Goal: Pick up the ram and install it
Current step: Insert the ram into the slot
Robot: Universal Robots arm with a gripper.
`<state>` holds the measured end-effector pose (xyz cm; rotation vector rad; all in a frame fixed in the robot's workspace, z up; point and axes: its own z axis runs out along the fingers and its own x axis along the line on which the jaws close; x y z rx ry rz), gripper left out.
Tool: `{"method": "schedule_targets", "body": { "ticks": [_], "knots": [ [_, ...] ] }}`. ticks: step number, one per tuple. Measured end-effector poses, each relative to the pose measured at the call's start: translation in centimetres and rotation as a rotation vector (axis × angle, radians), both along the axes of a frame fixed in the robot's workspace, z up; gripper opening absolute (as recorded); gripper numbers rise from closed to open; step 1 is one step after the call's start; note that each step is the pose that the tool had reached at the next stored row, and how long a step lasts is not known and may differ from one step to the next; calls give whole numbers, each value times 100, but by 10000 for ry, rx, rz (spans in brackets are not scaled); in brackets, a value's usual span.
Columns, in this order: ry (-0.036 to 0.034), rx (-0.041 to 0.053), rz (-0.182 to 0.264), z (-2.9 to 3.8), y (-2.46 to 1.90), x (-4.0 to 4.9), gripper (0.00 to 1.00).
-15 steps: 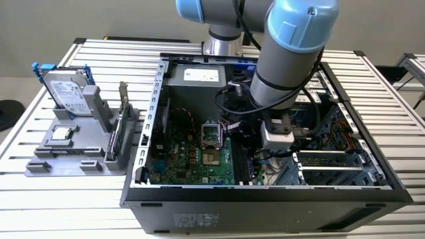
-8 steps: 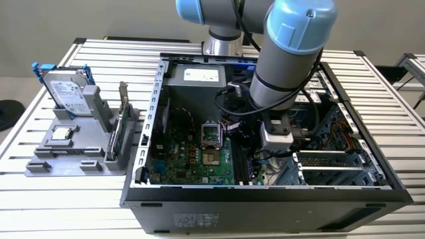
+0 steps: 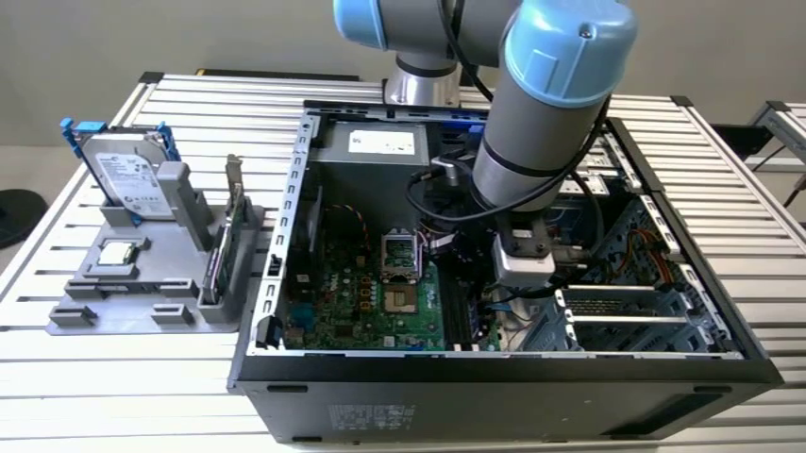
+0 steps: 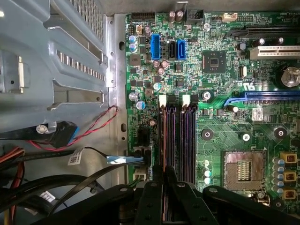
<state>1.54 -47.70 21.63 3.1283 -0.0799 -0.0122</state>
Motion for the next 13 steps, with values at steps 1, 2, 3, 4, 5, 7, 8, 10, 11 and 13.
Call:
{"method": "schedule_targets", "body": {
  "ticks": [1,2,3,4,5,7,8,10,11,13],
  "knots": [
    [0,1,0,-5,0,0,0],
    [0,-1,0,-8,0,0,0],
    [1,-2,0,-10,0,0,0],
    [2,-2,0,-11,0,0,0],
    [11,-2,0,-12,0,-1,0],
    [18,1,-2,-13,1,-1,0],
    [19,1,14,-13,1,-1,0],
    [19,1,94,-13,1,0,0],
    [19,1,120,-14,1,0,0],
    [19,1,145,-13,0,0,0]
  ]
}}
